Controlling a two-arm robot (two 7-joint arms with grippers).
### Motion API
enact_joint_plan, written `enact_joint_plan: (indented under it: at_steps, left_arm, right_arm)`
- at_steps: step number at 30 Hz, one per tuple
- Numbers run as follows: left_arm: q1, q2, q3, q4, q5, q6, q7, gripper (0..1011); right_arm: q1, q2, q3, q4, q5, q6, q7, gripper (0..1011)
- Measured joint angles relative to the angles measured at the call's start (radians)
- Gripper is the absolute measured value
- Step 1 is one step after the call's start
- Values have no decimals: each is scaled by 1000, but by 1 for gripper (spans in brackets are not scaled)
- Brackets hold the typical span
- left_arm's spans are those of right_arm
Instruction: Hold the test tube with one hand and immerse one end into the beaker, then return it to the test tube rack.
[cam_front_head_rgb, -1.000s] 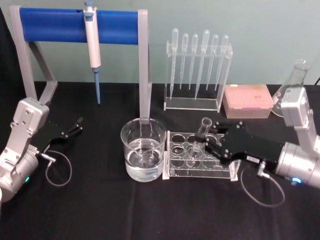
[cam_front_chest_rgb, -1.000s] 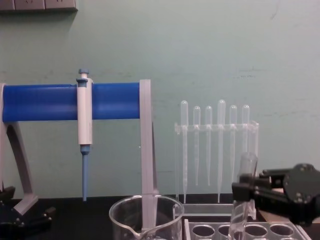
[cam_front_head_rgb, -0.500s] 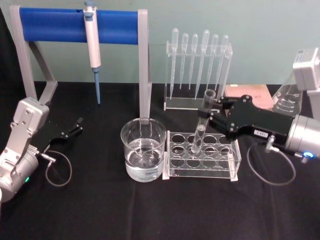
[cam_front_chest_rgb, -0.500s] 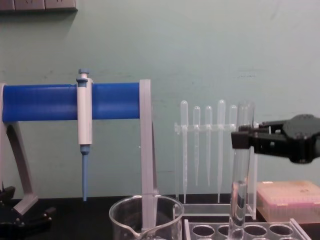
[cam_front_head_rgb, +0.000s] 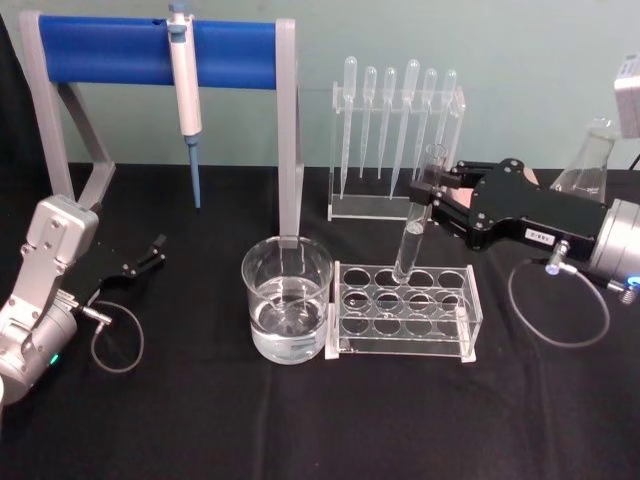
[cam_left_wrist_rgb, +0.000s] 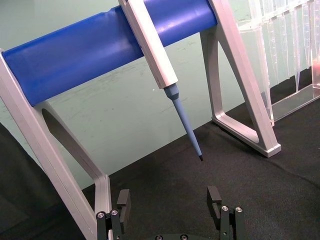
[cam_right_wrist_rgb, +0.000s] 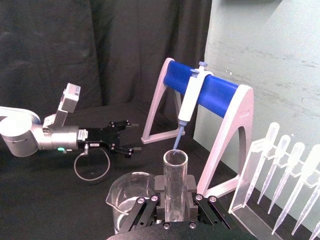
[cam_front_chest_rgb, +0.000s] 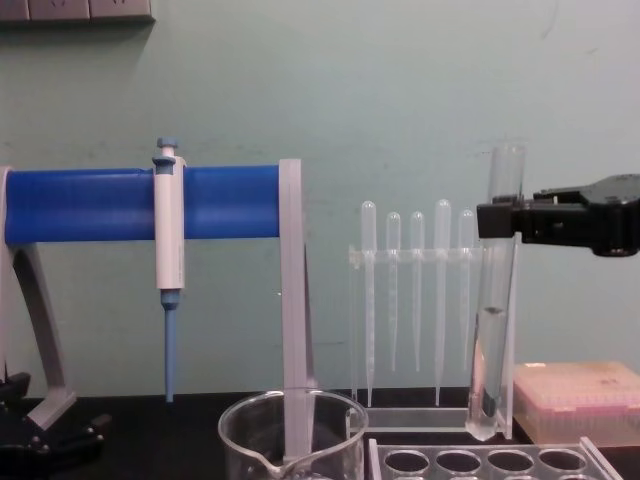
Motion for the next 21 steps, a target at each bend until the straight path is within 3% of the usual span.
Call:
enact_joint_plan:
  at_steps: [21]
  left_arm:
    - [0,0,0,0,0,0,0,1000]
  right_arm:
    - [12,24,-9,-37,28,14,-28,242]
